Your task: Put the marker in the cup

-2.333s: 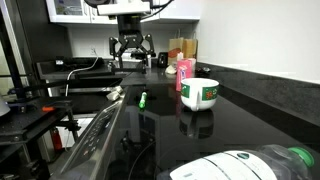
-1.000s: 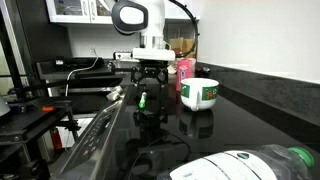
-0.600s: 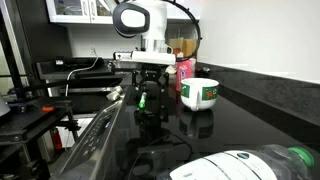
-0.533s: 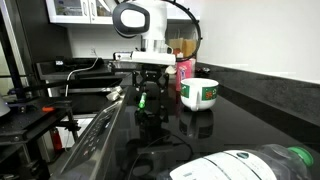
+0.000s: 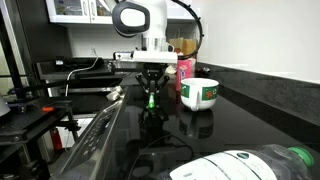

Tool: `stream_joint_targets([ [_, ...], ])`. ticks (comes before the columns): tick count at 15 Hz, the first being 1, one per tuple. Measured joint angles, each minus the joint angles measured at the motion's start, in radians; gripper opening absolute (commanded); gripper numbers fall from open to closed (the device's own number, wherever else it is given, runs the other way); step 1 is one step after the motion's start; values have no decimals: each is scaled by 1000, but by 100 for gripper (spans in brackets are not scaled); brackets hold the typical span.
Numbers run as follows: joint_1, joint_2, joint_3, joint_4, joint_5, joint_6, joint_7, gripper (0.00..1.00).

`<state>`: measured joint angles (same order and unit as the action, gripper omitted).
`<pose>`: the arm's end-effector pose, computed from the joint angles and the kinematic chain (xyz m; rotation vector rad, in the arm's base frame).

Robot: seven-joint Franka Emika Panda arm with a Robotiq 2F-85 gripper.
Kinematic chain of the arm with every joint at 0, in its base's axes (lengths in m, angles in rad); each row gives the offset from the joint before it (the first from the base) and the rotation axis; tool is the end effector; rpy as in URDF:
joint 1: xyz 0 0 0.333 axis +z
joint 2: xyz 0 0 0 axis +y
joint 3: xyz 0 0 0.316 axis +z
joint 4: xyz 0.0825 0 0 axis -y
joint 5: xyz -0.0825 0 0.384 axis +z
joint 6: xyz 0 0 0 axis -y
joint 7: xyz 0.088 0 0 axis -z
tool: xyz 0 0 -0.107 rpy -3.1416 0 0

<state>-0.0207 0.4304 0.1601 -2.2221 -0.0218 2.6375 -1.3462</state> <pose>0.5416 0.0789 0.1803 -2.2707 -2.0957 -0.0377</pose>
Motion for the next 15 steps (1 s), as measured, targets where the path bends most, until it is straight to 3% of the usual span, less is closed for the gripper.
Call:
stream_joint_targets([
  [3,-20,-4,9,-1,5,9,-1,5],
  [6,-112,-42,83,-1,113,26,-74,5],
  [9,-273,-116,215,6,408,17,-328,5],
  [11,-345,-166,250,25,630,-38,-523,5],
  [13,-377,-205,219,57,828,-151,-697,5],
  [15,-373,-224,135,90,967,-297,-818,5],
])
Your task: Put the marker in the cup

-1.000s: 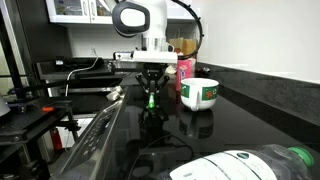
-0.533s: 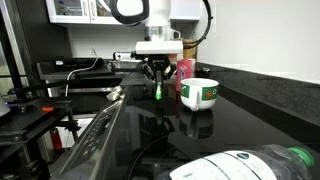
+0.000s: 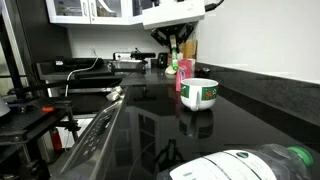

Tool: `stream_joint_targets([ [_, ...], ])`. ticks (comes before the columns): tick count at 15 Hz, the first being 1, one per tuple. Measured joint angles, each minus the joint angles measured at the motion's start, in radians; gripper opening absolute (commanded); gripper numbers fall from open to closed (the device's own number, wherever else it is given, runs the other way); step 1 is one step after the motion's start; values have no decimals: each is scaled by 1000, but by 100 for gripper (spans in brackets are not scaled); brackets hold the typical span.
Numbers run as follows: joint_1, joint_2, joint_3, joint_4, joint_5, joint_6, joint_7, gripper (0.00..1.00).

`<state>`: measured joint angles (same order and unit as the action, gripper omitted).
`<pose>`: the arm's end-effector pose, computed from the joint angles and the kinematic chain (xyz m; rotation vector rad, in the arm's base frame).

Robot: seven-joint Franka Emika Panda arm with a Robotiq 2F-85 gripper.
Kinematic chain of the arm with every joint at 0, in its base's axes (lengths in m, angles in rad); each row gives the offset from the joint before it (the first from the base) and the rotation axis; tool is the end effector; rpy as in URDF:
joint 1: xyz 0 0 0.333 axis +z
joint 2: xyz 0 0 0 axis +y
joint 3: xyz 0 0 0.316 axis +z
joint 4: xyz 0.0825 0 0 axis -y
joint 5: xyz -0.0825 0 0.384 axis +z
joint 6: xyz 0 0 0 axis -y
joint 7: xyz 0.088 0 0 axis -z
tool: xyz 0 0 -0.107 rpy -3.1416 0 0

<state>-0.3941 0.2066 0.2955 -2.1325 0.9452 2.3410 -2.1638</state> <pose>0.5701 -0.0464 0.3214 -2.0738 -1.6968 -0.9160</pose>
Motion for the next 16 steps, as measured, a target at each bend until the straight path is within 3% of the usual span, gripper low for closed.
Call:
stream_joint_targets([
  [4,22,23,-174,51,154,-293,-123,5],
  [8,45,113,-270,122,256,-522,-176,5],
  [16,106,297,-329,292,353,-567,-176,5],
])
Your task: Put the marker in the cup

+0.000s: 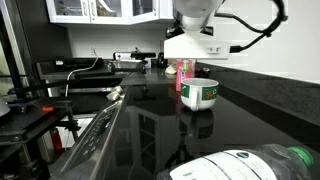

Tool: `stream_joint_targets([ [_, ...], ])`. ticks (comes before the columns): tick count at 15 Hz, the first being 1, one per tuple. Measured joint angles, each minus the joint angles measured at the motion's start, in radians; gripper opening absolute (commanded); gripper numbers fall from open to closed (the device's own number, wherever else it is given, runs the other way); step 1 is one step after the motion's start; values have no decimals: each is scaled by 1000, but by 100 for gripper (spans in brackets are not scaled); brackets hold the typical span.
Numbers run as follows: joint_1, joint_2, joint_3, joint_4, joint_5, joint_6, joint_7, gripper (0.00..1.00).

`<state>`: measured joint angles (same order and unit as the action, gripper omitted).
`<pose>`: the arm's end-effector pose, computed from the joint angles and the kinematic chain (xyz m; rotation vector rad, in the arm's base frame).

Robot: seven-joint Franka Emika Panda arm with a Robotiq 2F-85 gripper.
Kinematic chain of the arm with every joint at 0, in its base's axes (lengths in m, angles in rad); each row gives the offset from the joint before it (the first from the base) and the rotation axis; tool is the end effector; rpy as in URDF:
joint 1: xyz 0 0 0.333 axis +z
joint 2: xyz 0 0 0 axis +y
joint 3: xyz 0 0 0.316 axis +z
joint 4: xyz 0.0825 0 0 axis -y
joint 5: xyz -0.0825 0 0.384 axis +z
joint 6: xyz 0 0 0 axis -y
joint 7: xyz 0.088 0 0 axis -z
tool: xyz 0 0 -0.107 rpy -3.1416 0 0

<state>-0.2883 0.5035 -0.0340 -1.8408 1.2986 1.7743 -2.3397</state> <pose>0.6128 -0.1147 0.2675 -1.6913 -1.2996 -1.1944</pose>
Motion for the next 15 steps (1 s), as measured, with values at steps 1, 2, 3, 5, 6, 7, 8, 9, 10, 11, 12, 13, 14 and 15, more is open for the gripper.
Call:
stream_joint_targets([
  [1,1,18,-6,17,7,1,0,5],
  [2,1,35,-13,34,16,2,0,5],
  [3,1,51,-18,50,23,6,4,5],
  [5,2,80,-25,79,32,9,10,5],
  [6,2,94,-27,91,35,12,11,5],
  [7,3,107,-29,101,36,17,12,5],
  [8,5,119,-30,109,37,25,15,42],
  [9,6,129,-32,117,37,33,20,47],
  [10,9,139,-33,124,37,43,28,53],
  [11,11,146,-34,129,37,55,31,60],
  [12,13,150,-35,132,37,66,31,69],
  [13,14,152,-35,133,37,73,32,75],
  [14,18,151,-37,134,35,82,34,84],
  [15,25,149,-41,135,30,101,44,91],
])
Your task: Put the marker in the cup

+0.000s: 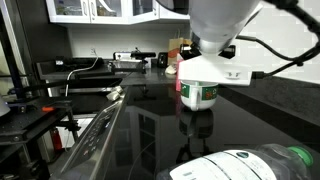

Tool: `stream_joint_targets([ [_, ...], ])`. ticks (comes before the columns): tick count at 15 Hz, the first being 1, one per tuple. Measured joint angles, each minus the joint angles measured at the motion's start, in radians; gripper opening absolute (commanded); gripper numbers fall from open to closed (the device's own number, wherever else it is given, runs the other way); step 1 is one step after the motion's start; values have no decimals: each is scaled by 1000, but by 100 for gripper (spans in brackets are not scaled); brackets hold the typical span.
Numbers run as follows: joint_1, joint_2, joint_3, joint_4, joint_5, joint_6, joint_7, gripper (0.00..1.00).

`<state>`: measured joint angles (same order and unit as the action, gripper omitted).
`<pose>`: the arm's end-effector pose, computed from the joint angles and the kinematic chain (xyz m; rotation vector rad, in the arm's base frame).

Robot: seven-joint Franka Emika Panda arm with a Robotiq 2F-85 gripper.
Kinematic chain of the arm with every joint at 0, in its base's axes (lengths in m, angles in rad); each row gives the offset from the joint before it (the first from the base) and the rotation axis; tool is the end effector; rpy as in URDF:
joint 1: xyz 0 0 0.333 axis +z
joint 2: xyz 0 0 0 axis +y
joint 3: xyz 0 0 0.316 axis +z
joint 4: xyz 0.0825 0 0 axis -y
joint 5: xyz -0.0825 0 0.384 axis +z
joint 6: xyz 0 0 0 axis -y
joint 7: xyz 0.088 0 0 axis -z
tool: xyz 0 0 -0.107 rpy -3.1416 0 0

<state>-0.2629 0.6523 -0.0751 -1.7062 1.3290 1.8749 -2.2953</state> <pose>0.6438 -0.1429 0.2227 -1.8483 -1.2400 -1.1790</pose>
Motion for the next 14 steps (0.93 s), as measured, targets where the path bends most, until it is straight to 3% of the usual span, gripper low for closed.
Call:
stream_joint_targets([
  [1,13,-5,-6,0,-15,40,25,99],
  [7,129,-127,-26,-77,-180,325,269,100],
  [14,244,-271,-12,-214,-583,536,823,100],
])
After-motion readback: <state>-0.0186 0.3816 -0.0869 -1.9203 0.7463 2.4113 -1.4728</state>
